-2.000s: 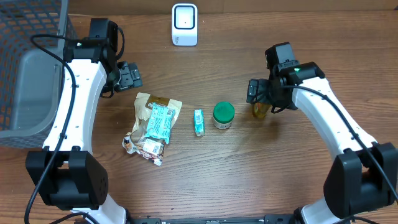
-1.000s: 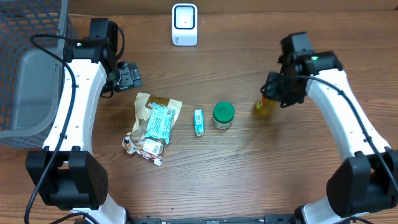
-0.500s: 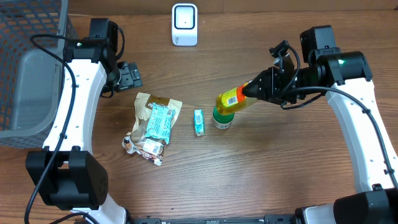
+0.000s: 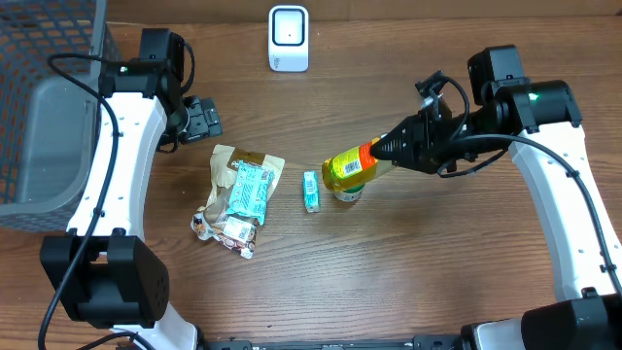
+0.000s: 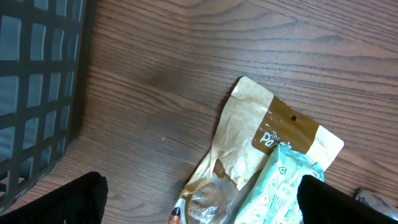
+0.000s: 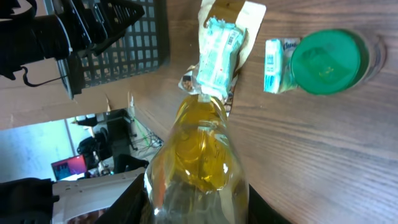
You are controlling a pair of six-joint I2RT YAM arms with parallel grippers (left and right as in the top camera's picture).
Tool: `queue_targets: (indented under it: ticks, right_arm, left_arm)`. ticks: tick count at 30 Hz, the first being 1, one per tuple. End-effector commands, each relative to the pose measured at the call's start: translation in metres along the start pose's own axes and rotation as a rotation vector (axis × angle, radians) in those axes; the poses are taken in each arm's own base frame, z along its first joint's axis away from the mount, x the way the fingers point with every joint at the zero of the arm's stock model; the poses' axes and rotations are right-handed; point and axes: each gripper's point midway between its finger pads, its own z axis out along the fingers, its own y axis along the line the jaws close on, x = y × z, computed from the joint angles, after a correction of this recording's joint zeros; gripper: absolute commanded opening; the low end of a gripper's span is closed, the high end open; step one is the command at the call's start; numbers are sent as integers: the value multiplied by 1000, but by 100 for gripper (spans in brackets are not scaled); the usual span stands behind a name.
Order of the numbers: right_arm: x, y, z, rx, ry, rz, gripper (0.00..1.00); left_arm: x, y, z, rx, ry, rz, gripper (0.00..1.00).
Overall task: Scan the item barcode
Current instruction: 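Grasp the yellow bottle and tip it sideways over the jar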
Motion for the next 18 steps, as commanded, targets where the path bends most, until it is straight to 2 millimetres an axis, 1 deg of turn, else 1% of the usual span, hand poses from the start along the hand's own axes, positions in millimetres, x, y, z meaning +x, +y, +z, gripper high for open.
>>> queue_targets:
  ticks: [1,18]
  right_arm:
    - [2,21,-9,-62,-16,-46,18]
    - [5,20,-9,-62,-4,-31,17]
  left_arm:
    - [-5,-1,-4,-5,-20,15,100]
    - [-5,-1,-4,-5,-20,15,100]
